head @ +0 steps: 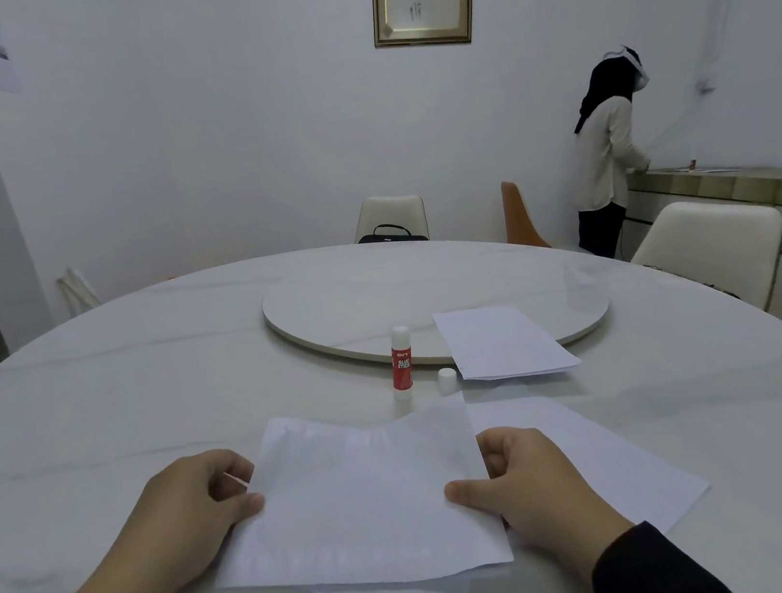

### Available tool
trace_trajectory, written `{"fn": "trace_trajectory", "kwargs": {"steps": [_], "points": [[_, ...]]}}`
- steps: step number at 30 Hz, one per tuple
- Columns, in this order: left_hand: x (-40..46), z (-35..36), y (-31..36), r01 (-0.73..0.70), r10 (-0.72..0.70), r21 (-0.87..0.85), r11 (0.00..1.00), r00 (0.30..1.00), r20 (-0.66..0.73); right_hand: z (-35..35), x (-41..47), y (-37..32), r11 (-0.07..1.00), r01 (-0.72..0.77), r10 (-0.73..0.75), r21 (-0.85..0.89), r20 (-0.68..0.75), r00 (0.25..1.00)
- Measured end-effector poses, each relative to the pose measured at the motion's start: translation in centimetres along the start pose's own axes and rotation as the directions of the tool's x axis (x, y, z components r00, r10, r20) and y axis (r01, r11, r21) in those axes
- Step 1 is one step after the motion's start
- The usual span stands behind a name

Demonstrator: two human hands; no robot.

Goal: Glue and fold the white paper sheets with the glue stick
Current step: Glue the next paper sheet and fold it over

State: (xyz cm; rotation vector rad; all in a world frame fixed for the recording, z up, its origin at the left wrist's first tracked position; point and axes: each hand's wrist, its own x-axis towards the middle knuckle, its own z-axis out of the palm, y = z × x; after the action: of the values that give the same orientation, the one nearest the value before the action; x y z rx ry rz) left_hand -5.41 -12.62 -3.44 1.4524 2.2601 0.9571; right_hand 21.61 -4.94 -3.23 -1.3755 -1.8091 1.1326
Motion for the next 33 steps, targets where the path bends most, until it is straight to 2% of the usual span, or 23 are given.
{"fn": "trace_trajectory", "kwargs": {"steps": [12,21,24,26,27,29,31,33], "points": [[-0.3,0.2,0.5,-0.011,0.013,0.057,0.998,0.999,-0.037,0.1,-0.1,0.0,0.986,0.069,-0.074,-0.152,-0.022,0.997],[-0.5,0.9,1.1,-0.002,0.013,0.248,0.969,0.999,-0.043,0.3,-0.7,-0.7,0.931,0.098,-0.139,-0.352,-0.094,0.986],[-0.8,1.3,1.5,-0.092,0.129,0.324,0.942,0.987,-0.096,-1.0,-0.8,-1.6,0.845,0.158,-0.260,-0.511,-0.135,0.956],[-0.9,1.3,2.2,-0.211,0.245,0.269,0.940,0.965,-0.098,-1.6,-0.7,-2.9,0.792,0.262,-0.325,-0.551,-0.018,0.946],[-0.8,1.4,2.7,-0.293,0.313,0.239,0.926,0.948,-0.051,-1.5,-0.5,-3.5,0.761,0.328,-0.341,-0.560,0.086,0.936],[-0.6,2.0,3.4,-0.455,0.436,0.251,0.854,0.890,0.132,-0.5,-0.1,-4.2,0.679,0.447,-0.331,-0.582,0.301,0.894],[-0.3,3.2,3.4,-0.528,0.438,0.317,0.788,0.842,0.316,1.0,0.3,-3.7,0.602,0.532,-0.291,-0.595,0.457,0.840],[0.1,4.0,2.9,-0.536,0.385,0.345,0.770,0.822,0.420,2.2,0.9,-2.4,0.541,0.562,-0.235,-0.626,0.529,0.815]]}}
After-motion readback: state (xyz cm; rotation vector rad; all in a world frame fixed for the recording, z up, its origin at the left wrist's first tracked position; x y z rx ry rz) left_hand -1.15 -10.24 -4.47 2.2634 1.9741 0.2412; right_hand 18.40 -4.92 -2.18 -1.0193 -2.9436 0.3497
